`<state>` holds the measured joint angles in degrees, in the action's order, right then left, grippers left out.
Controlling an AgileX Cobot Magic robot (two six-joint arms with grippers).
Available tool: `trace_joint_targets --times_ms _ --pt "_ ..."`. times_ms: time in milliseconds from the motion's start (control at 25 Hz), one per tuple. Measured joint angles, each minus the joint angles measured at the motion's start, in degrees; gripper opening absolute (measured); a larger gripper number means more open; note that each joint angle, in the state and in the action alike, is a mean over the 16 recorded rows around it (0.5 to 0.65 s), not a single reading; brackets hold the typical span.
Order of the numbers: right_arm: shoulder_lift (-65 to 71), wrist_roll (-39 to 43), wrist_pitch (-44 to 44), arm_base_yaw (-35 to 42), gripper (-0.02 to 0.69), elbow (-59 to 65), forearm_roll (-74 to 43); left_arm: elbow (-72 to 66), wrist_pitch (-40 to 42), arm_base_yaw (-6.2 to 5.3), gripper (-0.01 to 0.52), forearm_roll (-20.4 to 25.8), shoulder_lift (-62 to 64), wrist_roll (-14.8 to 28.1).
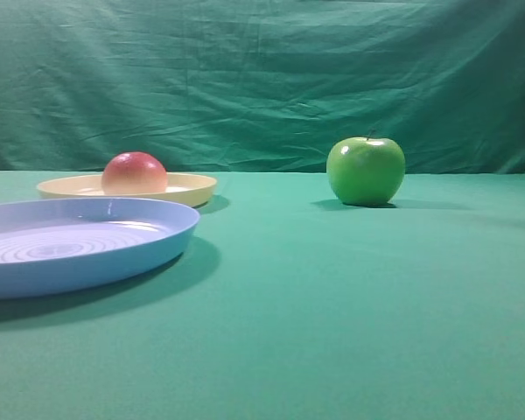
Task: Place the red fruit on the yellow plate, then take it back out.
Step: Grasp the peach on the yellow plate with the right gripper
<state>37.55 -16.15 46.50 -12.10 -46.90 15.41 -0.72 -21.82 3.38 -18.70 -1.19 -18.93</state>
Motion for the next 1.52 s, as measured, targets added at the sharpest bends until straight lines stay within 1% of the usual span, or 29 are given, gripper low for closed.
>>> trace_joint_targets --times_ms 320,600,960,1240,1520 --pt "8.83 -2.59 -0.34 -2.87 0.000 -4.41 2.26 0.00 0.00 0.00 0.000 0.00 0.00 0.04" --pt "24.32 -5.95 -1.06 -9.26 0.000 -12.54 2.47 0.00 0.00 0.00 0.000 0.00 0.00 0.08" --pt "49.53 -10.36 -1.40 -17.48 0.000 -28.93 3.27 0.00 0.00 0.00 0.000 0.00 0.00 0.10" --pt "66.83 -14.89 -1.29 -20.79 0.000 -43.65 6.50 0.00 0.00 0.00 0.000 0.00 0.00 0.07" --pt "80.27 -20.22 -1.33 -23.49 0.006 -56.80 10.60 0.00 0.00 0.00 0.000 0.00 0.00 0.03"
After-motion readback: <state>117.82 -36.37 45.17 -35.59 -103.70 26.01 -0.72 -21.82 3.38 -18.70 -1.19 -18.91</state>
